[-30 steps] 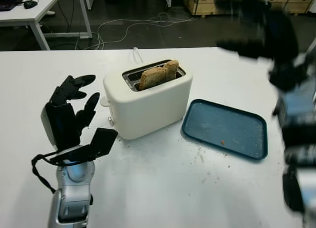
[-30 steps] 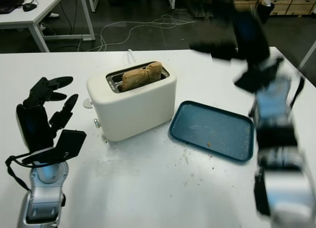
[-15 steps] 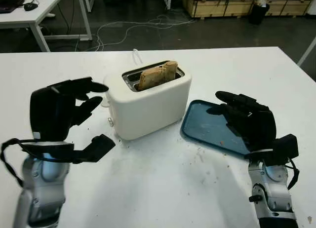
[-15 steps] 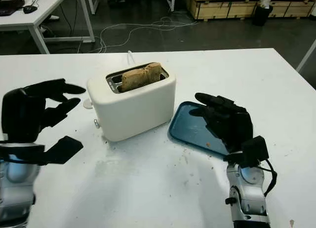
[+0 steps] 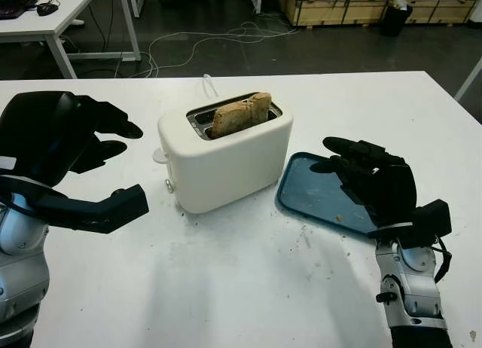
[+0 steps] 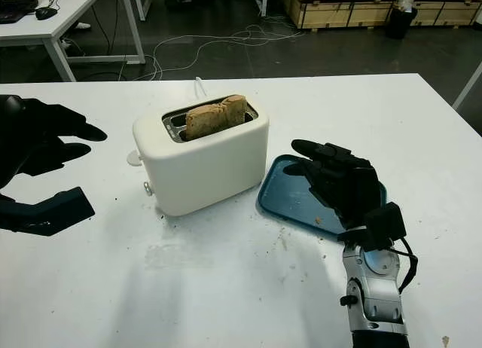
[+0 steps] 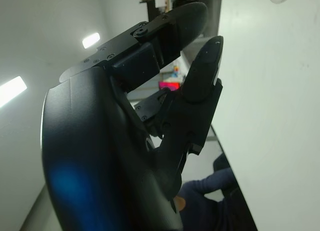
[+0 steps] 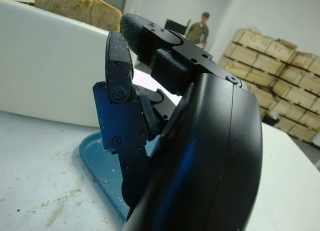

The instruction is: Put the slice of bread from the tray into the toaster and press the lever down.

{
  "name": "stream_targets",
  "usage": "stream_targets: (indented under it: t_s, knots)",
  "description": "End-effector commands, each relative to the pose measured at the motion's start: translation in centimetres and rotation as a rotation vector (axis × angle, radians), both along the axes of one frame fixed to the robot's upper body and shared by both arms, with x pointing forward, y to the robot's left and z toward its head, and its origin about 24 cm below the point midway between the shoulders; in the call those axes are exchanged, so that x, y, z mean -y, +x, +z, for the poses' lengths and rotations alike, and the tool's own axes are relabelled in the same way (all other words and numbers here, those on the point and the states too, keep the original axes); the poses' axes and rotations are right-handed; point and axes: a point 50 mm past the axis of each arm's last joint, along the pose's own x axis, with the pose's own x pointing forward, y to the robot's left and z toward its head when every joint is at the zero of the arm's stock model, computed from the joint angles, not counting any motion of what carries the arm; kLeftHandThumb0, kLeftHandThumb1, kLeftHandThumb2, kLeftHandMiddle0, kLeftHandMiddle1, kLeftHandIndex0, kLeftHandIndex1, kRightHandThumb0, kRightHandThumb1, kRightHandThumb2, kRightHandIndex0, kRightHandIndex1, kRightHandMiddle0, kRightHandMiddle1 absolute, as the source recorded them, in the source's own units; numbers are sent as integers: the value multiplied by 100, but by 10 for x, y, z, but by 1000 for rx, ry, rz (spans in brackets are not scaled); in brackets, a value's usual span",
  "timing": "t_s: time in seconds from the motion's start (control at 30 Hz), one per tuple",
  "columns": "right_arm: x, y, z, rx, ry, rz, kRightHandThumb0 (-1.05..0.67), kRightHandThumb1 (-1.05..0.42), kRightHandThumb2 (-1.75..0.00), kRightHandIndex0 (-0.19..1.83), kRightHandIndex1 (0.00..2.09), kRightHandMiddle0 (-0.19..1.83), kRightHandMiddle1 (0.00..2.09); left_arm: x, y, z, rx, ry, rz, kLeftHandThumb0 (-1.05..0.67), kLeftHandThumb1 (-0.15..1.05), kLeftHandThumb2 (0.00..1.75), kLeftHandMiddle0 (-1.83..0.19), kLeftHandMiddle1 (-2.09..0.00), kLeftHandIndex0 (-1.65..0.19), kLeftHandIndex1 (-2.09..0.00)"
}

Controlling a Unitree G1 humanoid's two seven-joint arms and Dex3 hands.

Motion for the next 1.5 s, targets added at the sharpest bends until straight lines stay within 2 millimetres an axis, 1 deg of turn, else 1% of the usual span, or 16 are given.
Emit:
stream_targets:
  t_s: [0.0,0.27,0.43,0.5,0.57,0.6,0.67,0.7,0.73,0.77,0.87,1.0,1.1,1.2,1.47]
  knots:
    - [0,3,4,15,28,-1,-39,-92,-23,94,72,109,3,2,5,-2,2,26,-11,-29,76,0,-150,-13,-130,0]
    - [0,3,3,6,36,-6,-40,-92,-21,93,72,109,2,10,21,-19,-14,24,-84,-25,77,0,-155,-11,-131,-1]
    - [-1,2,2,1,30,-11,-39,-92,-21,94,72,109,2,12,29,-29,-56,21,-89,-22,78,0,-156,-10,-130,0]
    - [-2,2,1,-5,35,-14,-39,-92,-21,95,73,110,2,11,32,-34,-61,21,-88,-22,78,0,-157,-16,-132,-1]
    - [-3,2,1,-9,32,-19,-39,-92,-21,92,82,112,3,9,34,-38,-58,39,-81,-22,78,0,-156,-21,-133,-1]
    - [-3,2,1,-11,30,-21,-40,-92,-22,91,88,113,3,8,35,-39,-58,46,-78,-21,78,0,-152,-29,-133,-1]
    - [-3,2,1,-12,21,-23,-40,-92,-22,88,96,114,3,5,35,-41,-56,52,-71,-21,78,0,-140,-54,-134,-1]
    - [-3,2,1,-14,16,-25,-40,-92,-23,87,99,115,4,5,35,-42,-55,55,-68,-21,78,0,-129,-75,-137,-1]
    - [-4,1,0,-15,13,-26,-40,-92,-23,87,101,115,4,4,35,-42,-55,57,-65,-22,78,0,-125,-83,-137,-1]
    - [-4,1,0,-15,11,-26,-40,-92,-23,86,102,115,4,4,35,-42,-53,58,-63,-22,79,0,-122,-87,-136,0]
    - [-4,2,1,-10,13,-26,-40,-92,-23,86,105,116,4,3,36,-42,-50,63,-61,-22,79,0,-123,-86,-134,0]
    - [-3,1,0,-12,1,-55,-41,-92,-24,85,105,115,4,2,36,-41,-56,62,-56,-23,80,0,-123,-86,-136,-1]
    - [-2,2,-1,-11,-10,-76,-41,-92,-27,85,96,112,2,2,36,-40,-56,60,-53,-22,80,0,-122,-87,-137,-1]
    - [-3,2,-2,-9,-2,-73,-39,-92,-28,86,90,111,1,1,36,-40,-61,64,-46,-23,81,0,-121,-85,-133,0]
    - [-4,2,-2,3,2,-63,-40,-92,-27,91,85,111,1,1,37,-42,-66,64,-42,-24,81,0,-122,-82,-133,-1]
